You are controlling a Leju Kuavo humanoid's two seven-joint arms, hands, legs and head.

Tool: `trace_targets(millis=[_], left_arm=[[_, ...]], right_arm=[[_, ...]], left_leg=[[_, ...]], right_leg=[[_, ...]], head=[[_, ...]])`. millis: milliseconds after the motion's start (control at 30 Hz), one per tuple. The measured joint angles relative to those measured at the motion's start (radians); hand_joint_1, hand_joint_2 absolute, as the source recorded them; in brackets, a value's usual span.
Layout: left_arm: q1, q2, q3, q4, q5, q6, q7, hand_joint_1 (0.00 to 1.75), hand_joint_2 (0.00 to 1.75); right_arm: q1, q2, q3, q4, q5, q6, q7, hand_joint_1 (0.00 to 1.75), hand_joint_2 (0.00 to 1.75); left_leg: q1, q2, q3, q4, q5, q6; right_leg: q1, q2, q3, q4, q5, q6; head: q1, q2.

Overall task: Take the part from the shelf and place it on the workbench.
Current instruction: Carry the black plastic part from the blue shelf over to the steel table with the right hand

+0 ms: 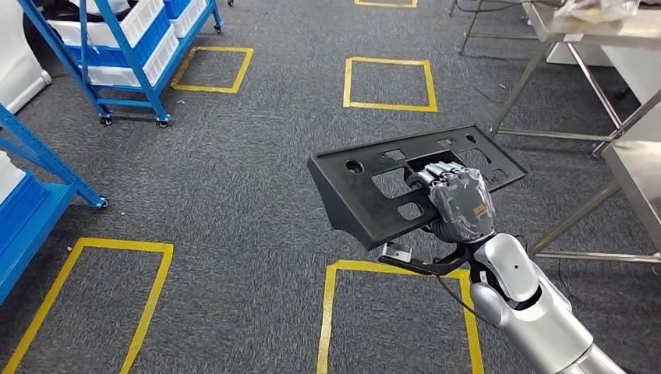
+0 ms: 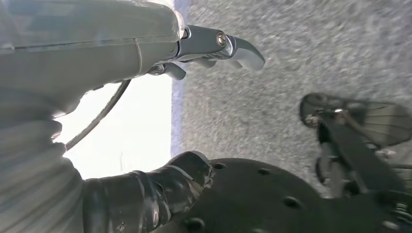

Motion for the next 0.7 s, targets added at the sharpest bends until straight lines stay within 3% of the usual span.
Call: trace_targets(millis=[33,100,200,267,300,400,467,567,633,700], left_arm=[[-0.002,0.000,0.001,-0.001,0.000,-0.001,0.000,0.00,1.75],[-0.004,-0.001,0.003,-0.003,0.000,-0.002,0.001,0.00,1.75],[0.001,-0.001,0.007,-0.005,0.000,-0.005,0.004,0.00,1.75],[0.004,-0.001,0.010,-0.005,-0.001,-0.007,0.006,0.00,1.75],[0.004,-0.001,0.012,-0.005,-0.002,-0.008,0.006,0.00,1.75],[0.002,-0.001,0.014,-0.005,-0.002,-0.011,0.008,0.00,1.75],[0.000,0.000,0.015,-0.006,-0.003,-0.011,0.008,0.00,1.75],[-0.005,0.001,0.018,-0.007,-0.003,-0.010,0.009,0.00,1.75],[-0.006,0.001,0.021,-0.007,-0.003,-0.012,0.013,0.00,1.75],[-0.003,0.002,0.025,-0.008,-0.003,-0.023,0.011,0.00,1.75]], right_arm=[[0.002,0.000,-0.001,0.001,-0.001,0.000,0.000,1.75,1.75],[0.005,0.000,-0.004,0.003,-0.002,0.000,0.000,1.75,1.75],[0.003,0.001,-0.010,0.006,-0.003,0.003,0.000,1.75,1.75],[0.007,0.002,-0.011,0.009,-0.005,0.006,0.001,1.75,1.75],[0.008,0.002,-0.011,0.010,-0.005,0.007,0.001,1.75,1.75],[0.008,0.002,-0.016,0.011,-0.005,0.010,0.001,1.75,1.75],[0.009,0.002,-0.020,0.011,-0.003,0.012,0.002,1.75,1.75],[0.014,0.001,-0.030,0.008,0.004,0.013,0.010,1.75,1.75],[0.015,0.000,-0.038,-0.001,0.015,0.015,0.019,1.75,1.75],[0.015,0.002,-0.040,-0.012,0.041,0.016,0.029,1.75,1.75]], left_leg=[[0.000,0.011,0.002,-0.006,0.006,0.001],[0.004,0.036,0.010,-0.028,0.023,0.009],[0.006,0.075,0.010,-0.046,0.037,0.015],[0.006,0.100,0.006,-0.043,0.036,0.014],[0.007,0.113,0.004,-0.041,0.035,0.012],[0.010,0.143,0.002,-0.026,0.024,-0.005],[0.008,0.157,0.001,-0.017,0.015,-0.020],[0.009,0.167,0.005,-0.010,0.006,-0.038],[0.015,0.133,-0.014,0.036,-0.030,-0.045],[0.016,0.089,-0.070,0.158,-0.096,-0.046]], right_leg=[[-0.002,0.009,-0.002,-0.004,0.005,0.008],[-0.001,-0.015,-0.012,0.010,-0.006,0.017],[-0.004,-0.087,-0.072,0.149,-0.093,0.027],[-0.014,-0.099,-0.102,0.230,-0.122,0.038],[-0.019,-0.103,-0.093,0.224,-0.111,0.044],[-0.028,-0.143,0.007,0.054,-0.044,0.057],[-0.021,-0.158,0.036,-0.004,-0.035,0.046],[-0.015,-0.133,0.031,-0.003,-0.034,0.020],[-0.015,-0.117,0.031,-0.006,-0.031,0.004],[-0.011,-0.100,0.029,-0.007,-0.028,-0.008]], head=[[0.000,0.000],[0.000,0.000],[0.000,0.000],[0.000,0.000],[0.001,0.000],[0.001,0.000],[0.000,0.000],[0.000,0.000],[0.000,0.000],[0.000,0.000]])
